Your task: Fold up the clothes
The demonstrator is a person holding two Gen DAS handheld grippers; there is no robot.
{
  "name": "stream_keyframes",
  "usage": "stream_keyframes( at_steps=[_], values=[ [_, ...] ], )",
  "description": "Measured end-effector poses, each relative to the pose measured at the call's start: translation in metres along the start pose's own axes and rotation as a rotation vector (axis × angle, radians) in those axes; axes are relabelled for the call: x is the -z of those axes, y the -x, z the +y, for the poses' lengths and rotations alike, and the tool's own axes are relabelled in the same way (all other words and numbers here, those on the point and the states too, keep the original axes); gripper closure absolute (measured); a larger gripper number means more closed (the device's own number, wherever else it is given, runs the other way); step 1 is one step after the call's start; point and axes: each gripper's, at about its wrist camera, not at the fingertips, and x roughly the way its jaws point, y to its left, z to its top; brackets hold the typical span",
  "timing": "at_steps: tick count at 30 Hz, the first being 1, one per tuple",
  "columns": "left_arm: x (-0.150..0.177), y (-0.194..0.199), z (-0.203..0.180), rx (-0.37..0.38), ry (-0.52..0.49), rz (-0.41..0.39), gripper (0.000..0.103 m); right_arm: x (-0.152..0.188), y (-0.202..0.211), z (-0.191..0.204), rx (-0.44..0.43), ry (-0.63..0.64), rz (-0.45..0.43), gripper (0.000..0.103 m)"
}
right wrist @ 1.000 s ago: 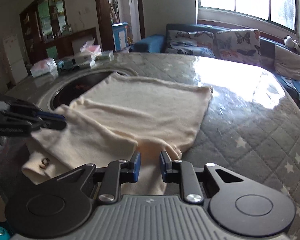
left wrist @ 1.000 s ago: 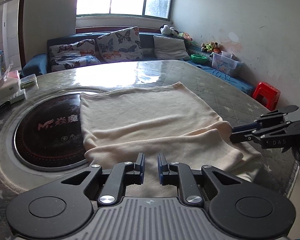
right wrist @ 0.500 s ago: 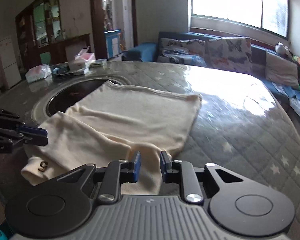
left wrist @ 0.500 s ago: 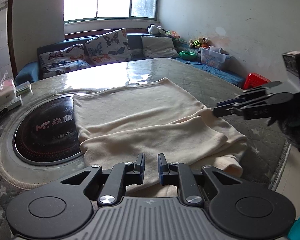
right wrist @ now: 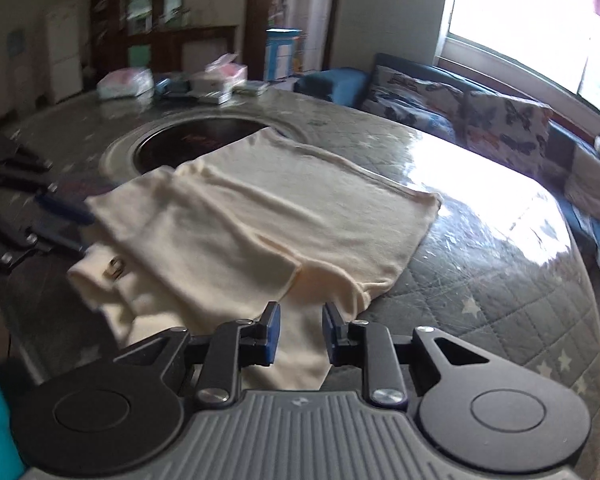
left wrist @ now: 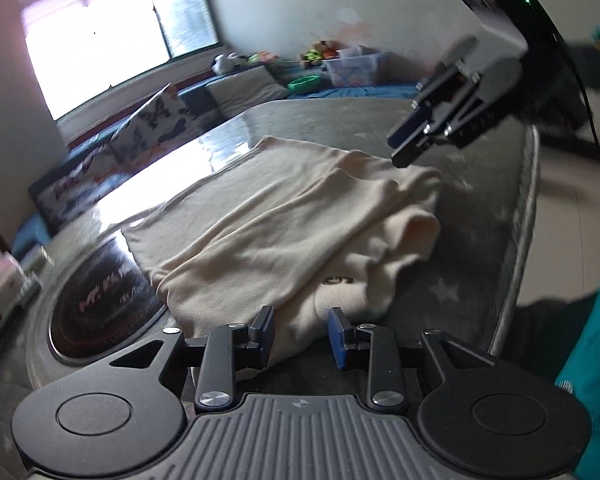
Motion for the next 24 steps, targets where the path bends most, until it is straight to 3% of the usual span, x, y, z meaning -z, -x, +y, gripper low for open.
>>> stream_keyframes(
  at_steps=[4,6,9,22,24],
  values=[
    [0.004,-0.006,-0.011,-0.016,-0.08,-0.01,0.071,0.001,0.006,0.02,-0.036,0.116,0.03,0.07],
    [0.006,-0.008,-0.015,-0.021,-0.112,-0.017,0.071,0.005,0.005,0.033,-0.037,0.203,0.048,0.061],
    [0.008,-0.007,-0.016,-0.01,-0.133,-0.025,0.071,0.01,0.003,0.048,-0.042,0.281,0.064,0.06],
    [0.009,-0.023,-0.017,-0.013,-0.203,-0.062,0.072,0.019,0.002,0.059,-0.061,0.336,0.07,0.055],
    [0.008,-0.025,-0.017,-0.013,-0.198,-0.073,0.074,0.02,0.002,0.059,-0.055,0.34,0.067,0.049]
  ],
)
